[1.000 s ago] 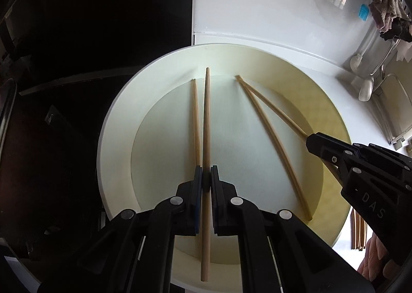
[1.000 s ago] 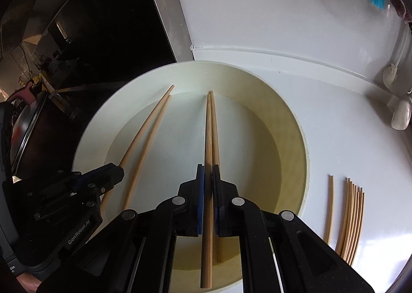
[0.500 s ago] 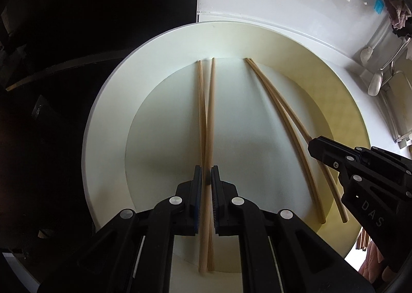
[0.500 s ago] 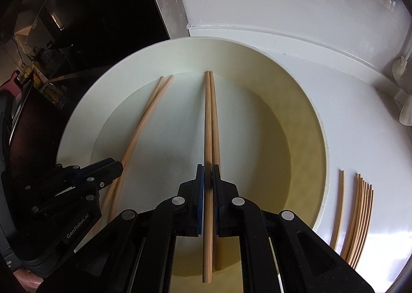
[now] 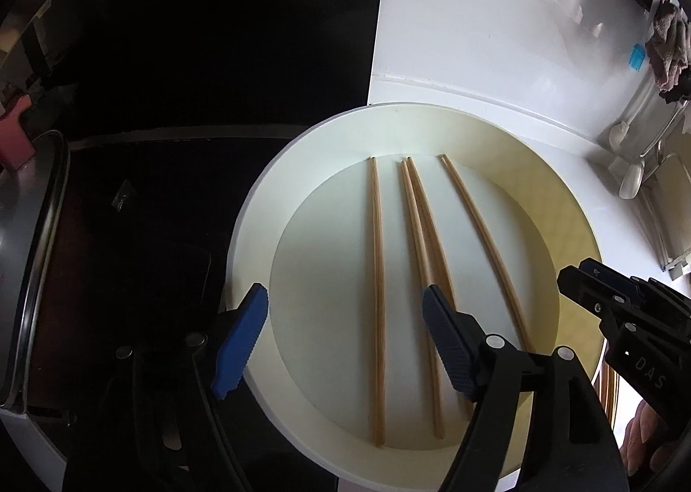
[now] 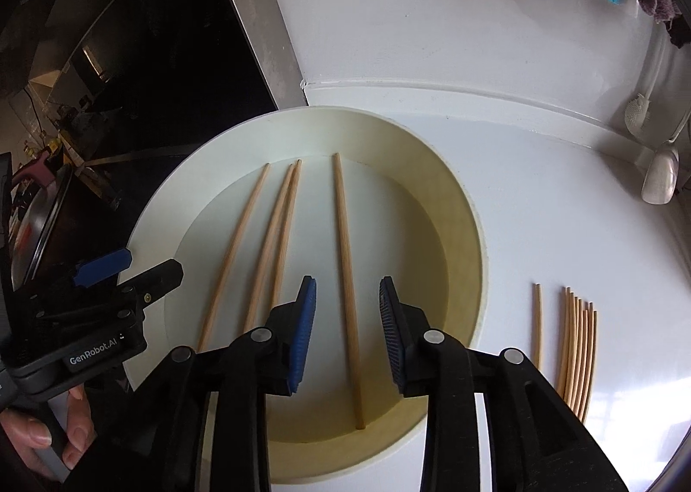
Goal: Organize utensils
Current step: 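Withdraw both open tools from the basin toward the remaining chopsticks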
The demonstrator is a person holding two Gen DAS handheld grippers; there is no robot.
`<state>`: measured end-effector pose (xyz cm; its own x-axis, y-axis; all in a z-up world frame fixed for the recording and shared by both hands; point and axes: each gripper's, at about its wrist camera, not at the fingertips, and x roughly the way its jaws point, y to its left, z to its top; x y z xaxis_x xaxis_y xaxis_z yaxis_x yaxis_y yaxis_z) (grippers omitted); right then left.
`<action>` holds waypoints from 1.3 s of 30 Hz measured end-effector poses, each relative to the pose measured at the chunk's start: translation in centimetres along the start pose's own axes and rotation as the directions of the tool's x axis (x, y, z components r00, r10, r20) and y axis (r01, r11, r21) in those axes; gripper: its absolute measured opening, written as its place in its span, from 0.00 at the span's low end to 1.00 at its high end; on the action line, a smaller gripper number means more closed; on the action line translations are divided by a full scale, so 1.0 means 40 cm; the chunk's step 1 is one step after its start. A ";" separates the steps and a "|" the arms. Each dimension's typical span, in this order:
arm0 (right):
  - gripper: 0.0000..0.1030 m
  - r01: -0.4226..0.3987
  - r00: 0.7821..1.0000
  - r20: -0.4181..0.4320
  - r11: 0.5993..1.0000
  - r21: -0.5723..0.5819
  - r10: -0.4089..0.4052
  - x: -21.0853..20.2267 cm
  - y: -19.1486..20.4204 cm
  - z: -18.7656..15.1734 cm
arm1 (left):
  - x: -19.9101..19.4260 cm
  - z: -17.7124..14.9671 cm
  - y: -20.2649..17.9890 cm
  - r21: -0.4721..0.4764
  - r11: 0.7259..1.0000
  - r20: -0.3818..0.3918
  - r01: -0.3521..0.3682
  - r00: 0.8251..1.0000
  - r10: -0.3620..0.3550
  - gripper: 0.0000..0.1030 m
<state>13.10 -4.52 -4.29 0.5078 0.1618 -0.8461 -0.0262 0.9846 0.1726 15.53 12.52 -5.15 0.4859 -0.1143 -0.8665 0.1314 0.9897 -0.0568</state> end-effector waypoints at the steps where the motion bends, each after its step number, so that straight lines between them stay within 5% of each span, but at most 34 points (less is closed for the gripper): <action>1: 0.34 0.002 1.000 0.007 1.000 0.003 -0.002 -0.012 -0.004 -0.006 | -0.006 -0.002 -0.002 0.001 1.000 0.002 0.000 1.000 0.000 0.72; 20: 0.48 0.102 0.985 0.116 0.968 0.228 -0.131 -0.210 -0.195 -0.159 | -0.136 -0.043 -0.174 0.136 0.984 0.054 0.116 0.991 -0.124 0.78; 39: 0.55 0.201 0.949 0.132 0.874 0.442 -0.285 -0.394 -0.438 -0.403 | -0.185 -0.131 -0.516 0.319 0.916 -0.016 0.243 0.968 -0.251 0.79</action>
<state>-8.31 -23.27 -2.11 0.6034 -0.1356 -0.7858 0.4594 0.8646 0.2035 4.69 -6.62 -0.14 0.4231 -0.3579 -0.8324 0.5145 0.8511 -0.1044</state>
